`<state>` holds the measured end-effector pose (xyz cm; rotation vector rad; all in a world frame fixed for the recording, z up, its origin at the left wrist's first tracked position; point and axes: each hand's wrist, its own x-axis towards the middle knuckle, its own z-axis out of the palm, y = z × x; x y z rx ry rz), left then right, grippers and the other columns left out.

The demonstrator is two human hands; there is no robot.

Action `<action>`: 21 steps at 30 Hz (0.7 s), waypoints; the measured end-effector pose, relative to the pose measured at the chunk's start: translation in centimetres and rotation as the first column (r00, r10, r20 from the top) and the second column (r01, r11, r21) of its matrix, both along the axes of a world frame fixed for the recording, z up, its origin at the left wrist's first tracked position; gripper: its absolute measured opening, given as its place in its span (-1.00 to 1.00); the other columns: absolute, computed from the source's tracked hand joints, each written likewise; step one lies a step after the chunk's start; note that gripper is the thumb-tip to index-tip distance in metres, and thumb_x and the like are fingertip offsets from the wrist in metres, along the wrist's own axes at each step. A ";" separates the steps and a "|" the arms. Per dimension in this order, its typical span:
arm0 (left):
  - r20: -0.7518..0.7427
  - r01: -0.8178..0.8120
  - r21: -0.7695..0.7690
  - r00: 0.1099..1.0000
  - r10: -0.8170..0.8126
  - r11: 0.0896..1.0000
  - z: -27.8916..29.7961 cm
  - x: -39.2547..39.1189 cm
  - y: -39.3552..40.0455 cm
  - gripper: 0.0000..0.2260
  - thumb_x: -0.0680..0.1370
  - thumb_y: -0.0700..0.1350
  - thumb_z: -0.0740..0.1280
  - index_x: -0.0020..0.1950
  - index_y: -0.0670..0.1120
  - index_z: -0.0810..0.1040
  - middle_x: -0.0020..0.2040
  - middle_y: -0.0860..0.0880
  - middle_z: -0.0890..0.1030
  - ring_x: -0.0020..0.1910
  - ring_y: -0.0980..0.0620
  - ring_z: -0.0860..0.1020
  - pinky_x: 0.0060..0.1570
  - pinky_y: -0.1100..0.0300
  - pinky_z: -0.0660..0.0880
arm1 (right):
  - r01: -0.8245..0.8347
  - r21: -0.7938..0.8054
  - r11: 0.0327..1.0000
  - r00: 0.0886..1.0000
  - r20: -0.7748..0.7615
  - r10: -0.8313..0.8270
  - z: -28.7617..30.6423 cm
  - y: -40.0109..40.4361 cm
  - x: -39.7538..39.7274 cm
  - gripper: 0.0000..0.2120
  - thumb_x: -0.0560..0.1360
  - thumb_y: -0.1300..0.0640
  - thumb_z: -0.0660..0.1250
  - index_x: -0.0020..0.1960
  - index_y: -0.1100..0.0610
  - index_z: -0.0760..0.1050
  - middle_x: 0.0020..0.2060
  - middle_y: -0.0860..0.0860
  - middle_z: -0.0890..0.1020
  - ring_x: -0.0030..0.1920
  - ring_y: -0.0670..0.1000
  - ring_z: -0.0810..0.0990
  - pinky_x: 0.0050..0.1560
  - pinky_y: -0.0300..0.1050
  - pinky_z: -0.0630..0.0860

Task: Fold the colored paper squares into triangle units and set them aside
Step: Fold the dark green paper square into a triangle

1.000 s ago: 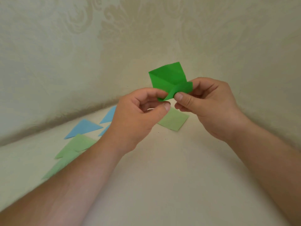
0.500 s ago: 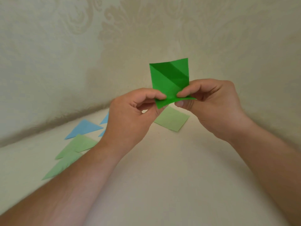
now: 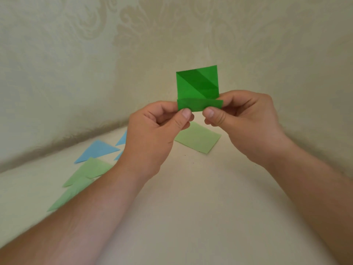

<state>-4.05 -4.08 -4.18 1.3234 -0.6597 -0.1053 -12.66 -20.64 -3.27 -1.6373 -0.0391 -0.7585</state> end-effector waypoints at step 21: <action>-0.053 -0.076 0.077 0.995 0.080 0.994 0.0 -0.7 -0.6 -0.81 0.58 -0.34 0.39 -0.08 -0.05 0.66 -0.29 -0.03 0.67 -0.25 0.03 0.68 -0.08 0.14 0.64 | 0.113 0.226 0.968 0.983 -0.165 -0.076 -0.1 0.9 0.5 -0.74 0.54 0.36 0.43 -0.10 0.09 0.40 -0.38 0.05 0.66 -0.36 0.04 0.58 -0.27 -0.09 0.52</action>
